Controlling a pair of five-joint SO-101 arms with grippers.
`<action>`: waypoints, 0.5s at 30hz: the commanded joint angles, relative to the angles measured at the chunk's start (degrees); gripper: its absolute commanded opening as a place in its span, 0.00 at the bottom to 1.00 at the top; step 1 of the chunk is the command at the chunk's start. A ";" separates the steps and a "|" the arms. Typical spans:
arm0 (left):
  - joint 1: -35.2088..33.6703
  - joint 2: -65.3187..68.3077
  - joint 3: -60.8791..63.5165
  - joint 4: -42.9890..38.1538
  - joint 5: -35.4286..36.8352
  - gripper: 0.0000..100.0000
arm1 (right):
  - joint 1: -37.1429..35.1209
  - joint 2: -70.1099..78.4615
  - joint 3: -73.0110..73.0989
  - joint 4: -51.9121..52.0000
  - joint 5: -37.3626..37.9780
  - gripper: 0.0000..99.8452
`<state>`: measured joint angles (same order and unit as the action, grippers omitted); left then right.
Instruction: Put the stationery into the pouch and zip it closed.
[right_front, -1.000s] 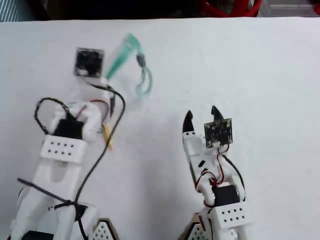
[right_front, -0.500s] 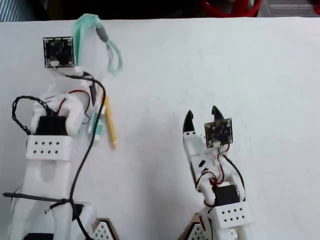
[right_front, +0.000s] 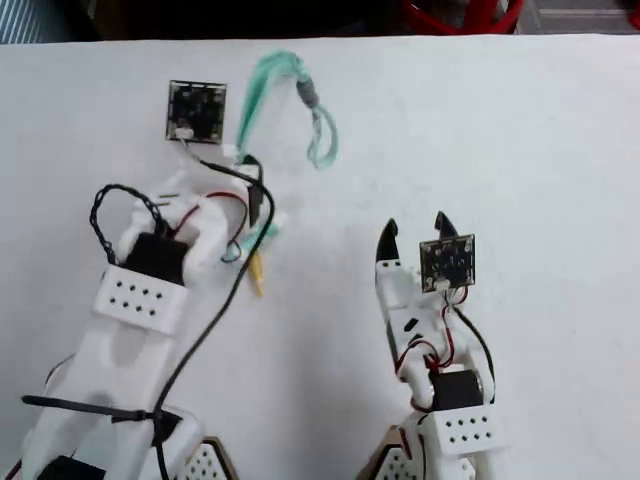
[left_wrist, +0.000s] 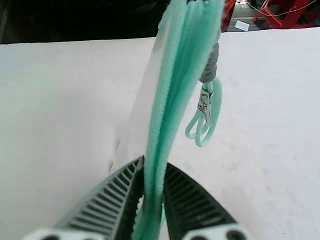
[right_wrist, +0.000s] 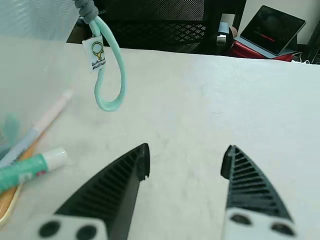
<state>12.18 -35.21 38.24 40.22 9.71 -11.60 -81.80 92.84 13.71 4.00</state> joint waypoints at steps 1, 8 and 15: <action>2.51 -1.27 -4.04 -0.53 2.20 0.02 | 0.48 -0.84 -0.70 -0.31 0.53 0.23; 1.36 -1.45 -10.90 6.24 2.64 0.02 | 0.48 -0.84 -0.70 -0.13 0.53 0.23; -6.29 -1.54 -20.31 11.60 2.55 0.02 | 0.48 -0.84 -0.70 -0.04 0.53 0.23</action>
<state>8.48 -35.21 24.70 50.77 12.00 -11.60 -81.80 92.84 13.71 4.00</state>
